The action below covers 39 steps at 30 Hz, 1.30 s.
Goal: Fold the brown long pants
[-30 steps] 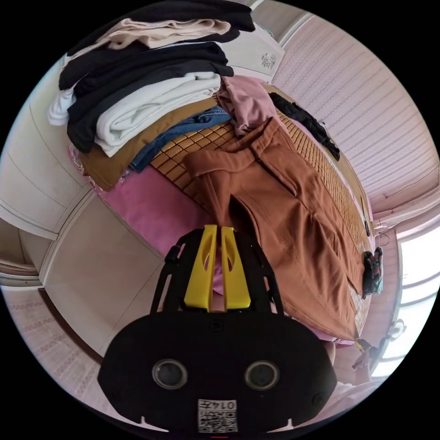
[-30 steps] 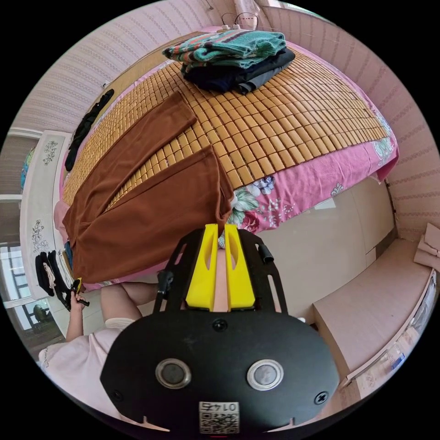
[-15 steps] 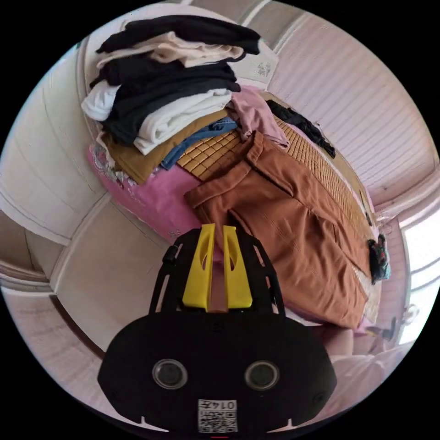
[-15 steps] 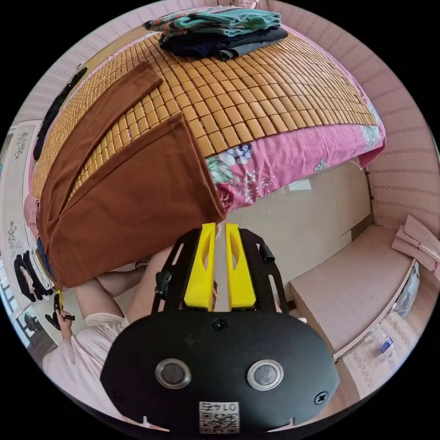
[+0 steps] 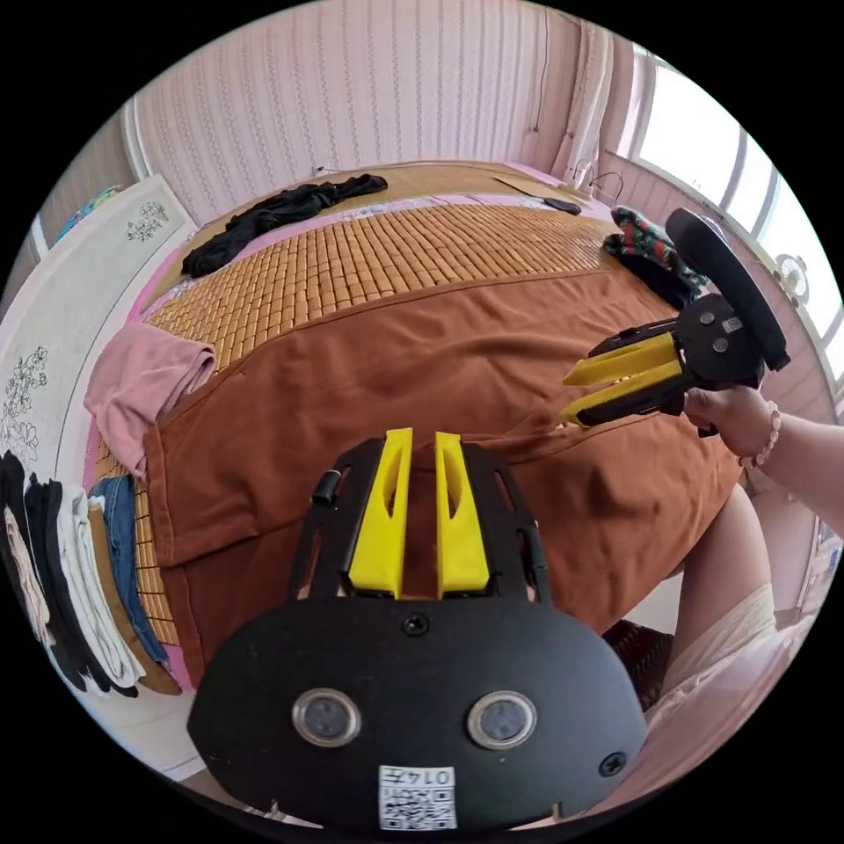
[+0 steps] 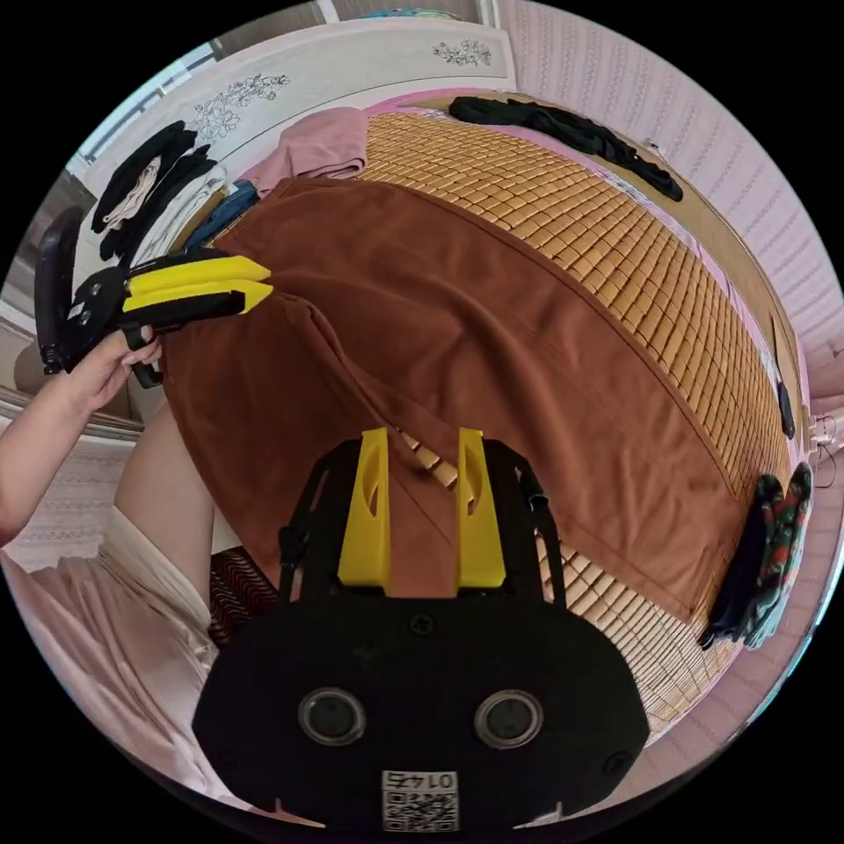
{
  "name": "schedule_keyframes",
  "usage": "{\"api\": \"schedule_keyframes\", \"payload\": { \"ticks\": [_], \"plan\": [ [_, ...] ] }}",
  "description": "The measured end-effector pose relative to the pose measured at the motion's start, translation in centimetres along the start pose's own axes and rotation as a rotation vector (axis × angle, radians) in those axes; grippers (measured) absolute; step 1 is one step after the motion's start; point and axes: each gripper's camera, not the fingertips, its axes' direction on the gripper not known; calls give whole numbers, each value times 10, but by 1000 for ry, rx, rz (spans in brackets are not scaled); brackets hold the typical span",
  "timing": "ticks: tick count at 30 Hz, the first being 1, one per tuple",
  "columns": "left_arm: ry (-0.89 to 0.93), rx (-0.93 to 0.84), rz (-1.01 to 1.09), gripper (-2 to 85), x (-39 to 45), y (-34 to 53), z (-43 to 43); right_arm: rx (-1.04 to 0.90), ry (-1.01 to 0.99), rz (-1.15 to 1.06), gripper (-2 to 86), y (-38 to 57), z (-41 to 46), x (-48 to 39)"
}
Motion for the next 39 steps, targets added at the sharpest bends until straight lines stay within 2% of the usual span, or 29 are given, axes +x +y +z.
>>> {"api": "schedule_keyframes", "payload": {
  "ticks": [2,4,8,11,14,16,18,20,22,25,28,31,35,39],
  "plan": [
    [-3,-86,35,44,4,-10,24,-107,42,11,78,-14,23,-1],
    [35,-172,84,29,10,-10,45,-74,7,30,64,-20,21,4],
    [45,-107,88,15,11,1,43,-64,-96,72,49,-23,20,16],
    [86,-88,70,11,7,1,38,53,-94,127,10,-19,3,33],
    [81,-18,6,10,-17,-9,12,48,51,271,-3,-14,3,75],
    [-64,34,-79,10,-53,-15,0,-6,136,425,-7,-9,12,118],
    [-156,-1,-161,10,-89,-21,10,1,180,545,-8,1,17,148],
    [-182,-58,-265,10,-125,-28,24,37,180,668,-8,14,20,176],
    [-209,-81,-373,8,-163,-32,40,60,86,800,-8,32,35,206],
    [-203,-180,-377,4,-182,-35,72,136,5,875,-8,49,47,223],
    [-256,-155,-309,-4,-175,-41,84,186,46,834,-9,47,52,223],
    [-286,-107,-359,-9,-175,-39,92,215,94,774,-9,40,59,226],
    [-293,-49,-376,-10,-176,-32,100,235,68,747,-10,41,67,238],
    [-215,-16,-457,-9,-189,-20,104,318,-45,778,-10,66,79,250]
  ]
}}
